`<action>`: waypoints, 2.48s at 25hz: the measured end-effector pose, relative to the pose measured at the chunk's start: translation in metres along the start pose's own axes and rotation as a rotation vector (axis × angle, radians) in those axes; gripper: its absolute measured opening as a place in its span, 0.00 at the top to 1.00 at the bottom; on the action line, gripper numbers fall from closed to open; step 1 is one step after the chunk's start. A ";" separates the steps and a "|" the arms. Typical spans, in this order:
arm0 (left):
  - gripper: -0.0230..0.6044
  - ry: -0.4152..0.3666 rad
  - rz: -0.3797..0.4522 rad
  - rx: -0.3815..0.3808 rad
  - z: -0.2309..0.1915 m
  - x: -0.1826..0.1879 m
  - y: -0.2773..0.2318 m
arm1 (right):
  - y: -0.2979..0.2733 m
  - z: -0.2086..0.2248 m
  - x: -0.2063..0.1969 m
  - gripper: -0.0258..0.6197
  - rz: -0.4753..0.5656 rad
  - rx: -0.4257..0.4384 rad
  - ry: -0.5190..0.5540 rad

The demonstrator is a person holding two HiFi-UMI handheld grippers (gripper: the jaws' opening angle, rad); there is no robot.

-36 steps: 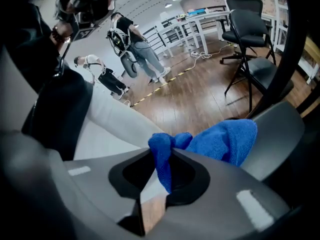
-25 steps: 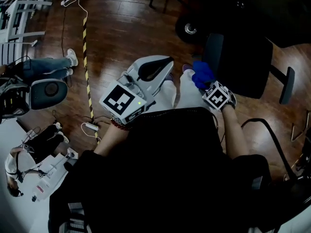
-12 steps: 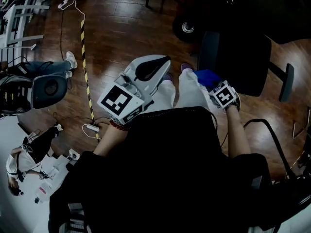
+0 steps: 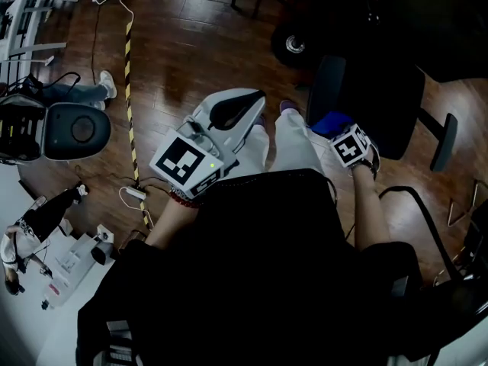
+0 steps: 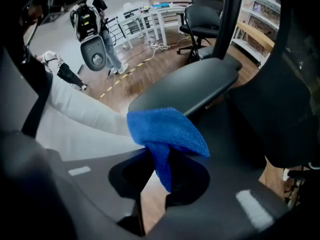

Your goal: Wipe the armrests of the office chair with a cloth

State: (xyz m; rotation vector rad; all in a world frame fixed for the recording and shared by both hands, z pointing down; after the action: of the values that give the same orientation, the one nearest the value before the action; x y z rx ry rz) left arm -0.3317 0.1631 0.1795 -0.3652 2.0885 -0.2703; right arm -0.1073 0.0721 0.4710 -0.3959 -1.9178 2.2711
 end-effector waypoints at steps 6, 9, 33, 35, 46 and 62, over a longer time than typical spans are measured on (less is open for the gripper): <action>0.95 0.024 0.023 0.050 -0.009 -0.002 0.000 | 0.008 0.062 0.026 0.86 0.072 -0.049 -0.011; 0.95 0.047 0.042 0.092 -0.020 0.000 0.008 | 0.006 0.089 0.037 0.86 0.047 -0.065 -0.005; 0.95 0.107 0.082 0.205 -0.032 0.006 0.006 | 0.040 0.186 0.158 0.87 0.463 -0.218 0.340; 0.95 0.100 0.066 0.183 -0.027 0.004 0.002 | 0.043 0.179 0.155 0.86 0.520 -0.256 0.362; 0.95 0.112 -0.007 0.127 -0.022 -0.014 -0.006 | 0.048 0.113 0.140 0.87 0.757 -0.236 0.404; 0.95 0.081 -0.088 -0.018 0.002 -0.022 -0.025 | 0.031 -0.063 0.059 0.87 0.702 0.136 0.591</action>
State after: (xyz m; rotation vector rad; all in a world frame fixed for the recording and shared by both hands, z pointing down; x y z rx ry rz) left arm -0.3151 0.1482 0.2040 -0.4644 2.1582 -0.3234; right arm -0.1434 0.1428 0.4250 -1.7117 -1.4344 2.2141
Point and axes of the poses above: the fingertips, and each gripper's own axes: y backward along the fingers, z to its right, x out of its top, the point moved 2 cm from there along y, backward along the fingers, and after that the axes turned 14 degrees about y, right-handed, at the moved point
